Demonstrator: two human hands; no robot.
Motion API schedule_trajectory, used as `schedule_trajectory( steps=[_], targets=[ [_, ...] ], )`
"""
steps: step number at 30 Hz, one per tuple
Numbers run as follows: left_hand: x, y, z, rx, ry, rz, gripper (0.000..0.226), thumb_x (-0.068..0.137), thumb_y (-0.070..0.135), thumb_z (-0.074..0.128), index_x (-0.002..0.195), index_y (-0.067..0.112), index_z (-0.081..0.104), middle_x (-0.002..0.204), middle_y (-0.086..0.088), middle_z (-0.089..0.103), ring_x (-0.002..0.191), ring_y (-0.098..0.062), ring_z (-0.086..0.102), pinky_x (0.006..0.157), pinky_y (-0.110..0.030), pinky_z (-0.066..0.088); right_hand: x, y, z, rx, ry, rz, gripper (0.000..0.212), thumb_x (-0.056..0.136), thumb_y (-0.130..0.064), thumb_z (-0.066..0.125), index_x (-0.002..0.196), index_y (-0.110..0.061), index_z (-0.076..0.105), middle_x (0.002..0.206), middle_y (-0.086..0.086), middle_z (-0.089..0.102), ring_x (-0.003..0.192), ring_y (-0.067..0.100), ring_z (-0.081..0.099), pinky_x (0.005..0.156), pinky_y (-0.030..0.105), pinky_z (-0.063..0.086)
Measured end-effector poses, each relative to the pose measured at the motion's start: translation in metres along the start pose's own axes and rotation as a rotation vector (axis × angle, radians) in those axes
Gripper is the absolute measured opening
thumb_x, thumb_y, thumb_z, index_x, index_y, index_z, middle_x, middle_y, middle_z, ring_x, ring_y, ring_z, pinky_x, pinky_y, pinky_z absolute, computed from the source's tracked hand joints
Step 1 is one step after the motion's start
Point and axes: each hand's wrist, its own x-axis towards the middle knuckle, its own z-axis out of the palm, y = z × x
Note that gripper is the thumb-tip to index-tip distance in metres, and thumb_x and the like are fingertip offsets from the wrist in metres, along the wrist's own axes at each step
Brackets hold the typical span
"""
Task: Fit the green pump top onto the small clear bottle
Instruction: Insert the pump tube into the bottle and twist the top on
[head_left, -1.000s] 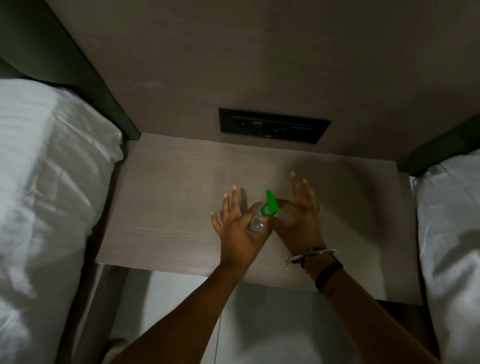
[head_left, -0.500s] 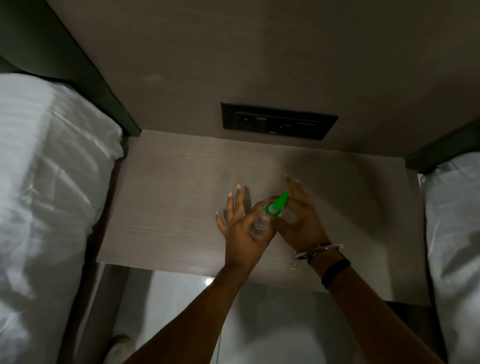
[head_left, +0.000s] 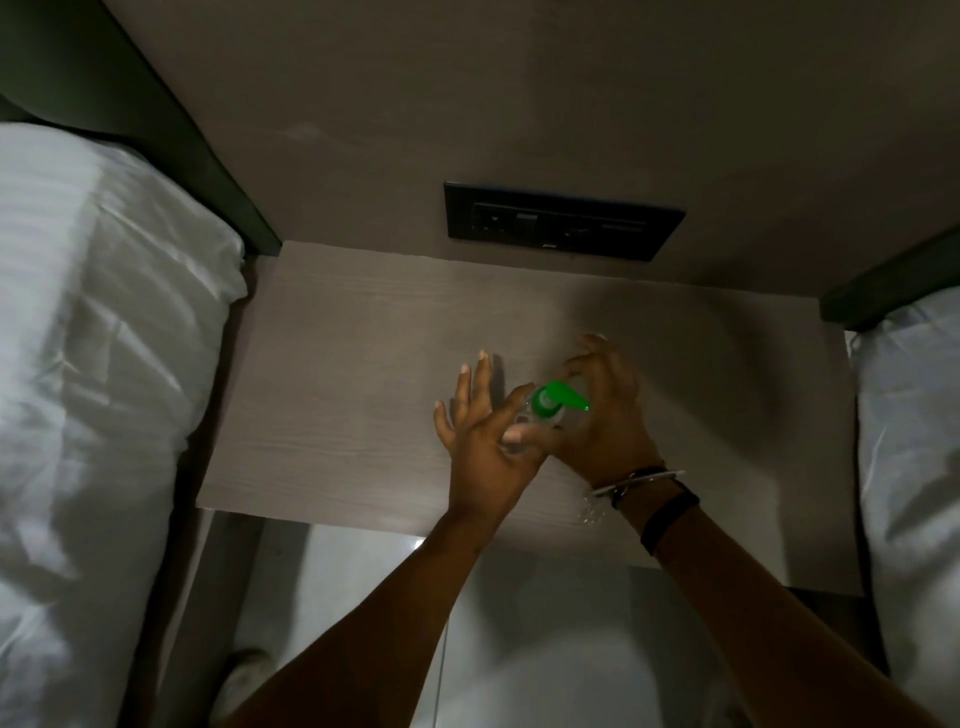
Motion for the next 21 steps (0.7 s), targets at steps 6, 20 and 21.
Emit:
schedule_trajectory(
  steps=[6,20,21],
  targets=[
    [0.004,-0.001,-0.003,0.0,-0.004,0.032,0.038,0.081,0.055,0.063,0.113,0.033,0.067,0.163,0.003,0.013,0.151,-0.016,-0.004,0.118,-0.055,-0.008,0.001,0.003,-0.008,-0.12,-0.042,-0.079,0.036,0.065,-0.044,0.075,0.094,-0.023,0.069,0.147,0.005,0.044,0.142,0.029,0.024,0.109,0.066,0.02],
    [0.008,-0.005,-0.002,0.017,0.011,0.039,0.037,0.079,0.055,0.061,0.104,0.029,0.069,0.164,-0.004,0.011,0.151,-0.023,-0.005,0.117,-0.062,-0.008,0.005,0.001,-0.011,-0.399,0.003,-0.168,0.052,0.066,-0.066,0.06,0.09,-0.021,0.07,0.148,0.009,0.042,0.141,0.033,0.026,0.108,0.067,0.017],
    [0.007,-0.006,-0.002,0.009,0.015,0.043,0.039,0.079,0.056,0.06,0.107,0.03,0.068,0.164,-0.004,0.011,0.151,-0.023,-0.005,0.117,-0.061,-0.008,0.006,0.002,-0.012,-0.392,-0.028,-0.157,0.059,0.064,-0.068,0.062,0.102,-0.023,0.067,0.153,0.01,0.034,0.143,0.034,0.02,0.109,0.066,0.014]
  ],
)
